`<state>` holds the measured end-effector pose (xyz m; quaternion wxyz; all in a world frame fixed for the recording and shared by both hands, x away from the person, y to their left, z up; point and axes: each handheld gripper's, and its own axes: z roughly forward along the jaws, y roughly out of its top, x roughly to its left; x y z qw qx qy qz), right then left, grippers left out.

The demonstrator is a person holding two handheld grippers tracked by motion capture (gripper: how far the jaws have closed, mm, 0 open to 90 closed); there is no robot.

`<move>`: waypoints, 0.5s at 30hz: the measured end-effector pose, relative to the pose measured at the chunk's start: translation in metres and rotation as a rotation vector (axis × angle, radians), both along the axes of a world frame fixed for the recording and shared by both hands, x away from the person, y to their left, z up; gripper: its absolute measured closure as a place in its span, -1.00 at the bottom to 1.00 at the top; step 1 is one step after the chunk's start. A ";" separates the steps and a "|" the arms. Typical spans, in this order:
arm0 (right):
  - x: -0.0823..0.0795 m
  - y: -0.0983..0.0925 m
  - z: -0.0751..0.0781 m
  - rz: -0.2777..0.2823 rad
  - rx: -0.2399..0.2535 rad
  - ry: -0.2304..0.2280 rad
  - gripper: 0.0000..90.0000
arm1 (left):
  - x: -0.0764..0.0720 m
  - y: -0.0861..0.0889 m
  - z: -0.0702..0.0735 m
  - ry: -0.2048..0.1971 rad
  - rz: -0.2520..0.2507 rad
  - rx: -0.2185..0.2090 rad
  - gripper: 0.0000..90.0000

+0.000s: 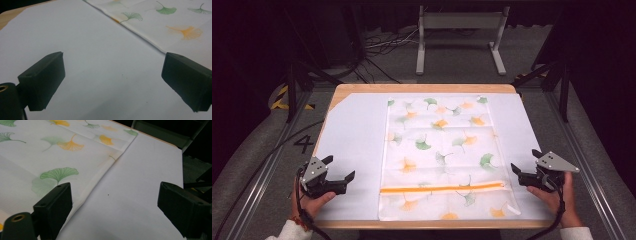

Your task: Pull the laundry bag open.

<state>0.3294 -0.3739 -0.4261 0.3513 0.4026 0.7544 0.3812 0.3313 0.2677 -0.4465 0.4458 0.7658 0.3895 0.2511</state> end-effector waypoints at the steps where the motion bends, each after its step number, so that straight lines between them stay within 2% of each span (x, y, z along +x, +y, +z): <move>1: 0.001 0.001 0.000 -0.005 -0.006 0.004 -0.72 | 0.001 0.000 0.000 0.002 0.001 0.004 -0.88; 3: 0.003 0.002 -0.001 -0.027 -0.038 0.011 -0.73 | 0.000 -0.001 0.000 0.002 0.006 0.015 -0.87; 9: 0.007 0.001 -0.003 -0.025 -0.011 0.014 -0.74 | 0.000 -0.001 -0.001 0.003 0.012 0.027 -0.87; 15: 0.008 0.004 -0.002 -0.023 -0.021 0.008 -0.74 | -0.003 0.001 -0.001 0.004 0.018 0.025 -0.87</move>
